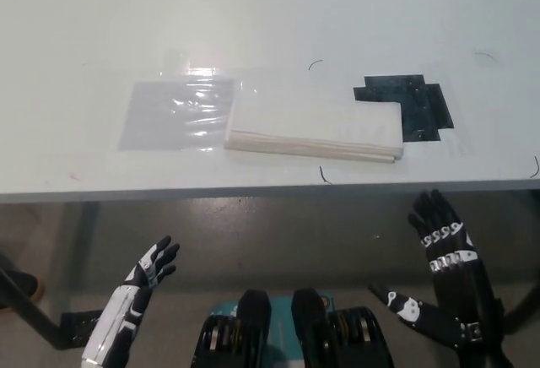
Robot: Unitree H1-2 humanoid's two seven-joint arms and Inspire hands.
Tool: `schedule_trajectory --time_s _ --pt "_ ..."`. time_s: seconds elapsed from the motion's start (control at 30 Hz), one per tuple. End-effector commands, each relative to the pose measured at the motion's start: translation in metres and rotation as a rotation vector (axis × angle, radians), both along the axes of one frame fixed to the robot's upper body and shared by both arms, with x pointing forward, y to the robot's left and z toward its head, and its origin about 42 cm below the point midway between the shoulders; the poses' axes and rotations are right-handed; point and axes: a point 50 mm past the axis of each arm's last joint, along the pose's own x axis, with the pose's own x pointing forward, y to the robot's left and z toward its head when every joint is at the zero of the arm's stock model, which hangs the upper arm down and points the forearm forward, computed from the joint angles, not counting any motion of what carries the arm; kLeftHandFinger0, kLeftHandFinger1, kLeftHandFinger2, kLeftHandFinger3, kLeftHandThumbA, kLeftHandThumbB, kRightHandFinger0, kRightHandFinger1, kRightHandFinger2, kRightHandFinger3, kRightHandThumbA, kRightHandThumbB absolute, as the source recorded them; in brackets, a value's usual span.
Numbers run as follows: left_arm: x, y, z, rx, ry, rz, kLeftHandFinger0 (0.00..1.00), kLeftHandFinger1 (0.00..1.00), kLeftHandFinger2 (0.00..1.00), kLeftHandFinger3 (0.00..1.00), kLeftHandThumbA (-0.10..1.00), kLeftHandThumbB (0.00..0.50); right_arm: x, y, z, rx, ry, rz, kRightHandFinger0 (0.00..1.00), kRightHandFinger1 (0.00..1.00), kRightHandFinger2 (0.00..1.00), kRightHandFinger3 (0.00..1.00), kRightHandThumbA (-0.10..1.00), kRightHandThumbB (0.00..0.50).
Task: A stack of napkins is kept in the middle of the table close to the robot and the robot places both its hands sideways on the stack. Then it moves its hands away from each other while pressing down on the napkins to make them smooth
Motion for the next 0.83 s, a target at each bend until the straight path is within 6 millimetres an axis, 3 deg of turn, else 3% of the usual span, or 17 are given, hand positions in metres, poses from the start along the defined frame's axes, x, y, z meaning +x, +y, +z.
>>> schedule_trajectory --time_s 0.0,0.43,0.6,0.8 --pt "0.0032 0.0015 0.0052 0.015 -0.057 0.003 1.00 1.00 1.00 1.00 1.00 0.334 0.0094 -0.0023 0.0026 -0.013 -0.051 -0.020 1.00 1.00 1.00 1.00 1.00 0.209" --pt "0.0085 0.0033 0.0022 -0.023 -0.042 0.014 1.00 1.00 1.00 1.00 1.00 0.288 0.0167 -0.0047 -0.0049 -0.027 -0.022 -0.039 1.00 1.00 1.00 1.00 1.00 0.183" --pt "0.0077 0.0038 0.0017 -0.010 -0.030 0.024 1.00 1.00 1.00 1.00 1.00 0.308 0.0157 -0.0043 -0.0068 -0.033 -0.013 -0.041 1.00 1.00 1.00 1.00 1.00 0.170" --pt "0.0067 0.0053 0.0021 0.007 -0.030 0.037 1.00 1.00 1.00 1.00 1.00 0.297 0.0160 -0.0034 -0.0065 -0.031 -0.008 -0.039 1.00 1.00 1.00 1.00 1.00 0.160"
